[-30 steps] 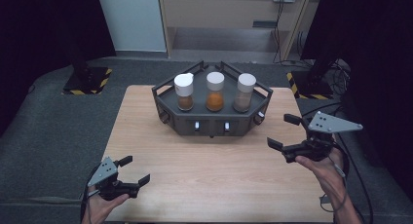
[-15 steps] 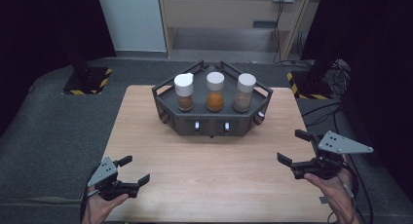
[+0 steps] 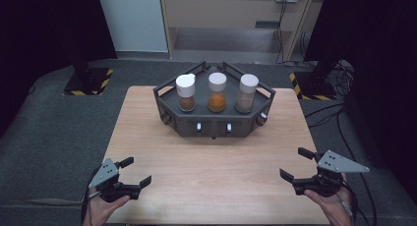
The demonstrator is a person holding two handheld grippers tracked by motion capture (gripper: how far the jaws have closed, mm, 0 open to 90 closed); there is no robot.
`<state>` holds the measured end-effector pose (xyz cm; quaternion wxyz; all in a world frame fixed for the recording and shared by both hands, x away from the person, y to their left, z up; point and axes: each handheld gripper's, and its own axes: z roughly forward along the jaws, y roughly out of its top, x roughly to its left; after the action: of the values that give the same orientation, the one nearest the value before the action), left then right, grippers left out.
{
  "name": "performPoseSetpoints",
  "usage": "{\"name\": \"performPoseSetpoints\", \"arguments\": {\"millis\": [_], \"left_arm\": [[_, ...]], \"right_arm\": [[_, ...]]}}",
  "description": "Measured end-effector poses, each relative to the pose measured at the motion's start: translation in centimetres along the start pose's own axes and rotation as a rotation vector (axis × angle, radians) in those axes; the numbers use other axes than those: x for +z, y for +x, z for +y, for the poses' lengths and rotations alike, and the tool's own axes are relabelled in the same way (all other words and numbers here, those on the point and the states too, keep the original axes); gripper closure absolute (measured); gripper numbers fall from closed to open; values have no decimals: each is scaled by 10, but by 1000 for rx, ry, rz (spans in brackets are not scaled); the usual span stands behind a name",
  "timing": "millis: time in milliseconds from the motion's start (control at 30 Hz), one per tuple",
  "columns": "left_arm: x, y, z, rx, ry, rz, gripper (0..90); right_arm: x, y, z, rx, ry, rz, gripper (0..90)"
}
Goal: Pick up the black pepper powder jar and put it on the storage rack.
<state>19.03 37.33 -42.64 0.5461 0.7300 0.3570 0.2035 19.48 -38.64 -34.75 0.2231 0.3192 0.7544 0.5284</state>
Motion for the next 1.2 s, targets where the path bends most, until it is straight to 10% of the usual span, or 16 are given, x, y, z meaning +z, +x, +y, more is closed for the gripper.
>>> {"name": "performPoseSetpoints", "arguments": {"millis": [1200], "left_arm": [[-2, 0, -2, -8, -21, 14, 22]], "right_arm": [[10, -10, -48, 86, 42, -14, 52]]}}
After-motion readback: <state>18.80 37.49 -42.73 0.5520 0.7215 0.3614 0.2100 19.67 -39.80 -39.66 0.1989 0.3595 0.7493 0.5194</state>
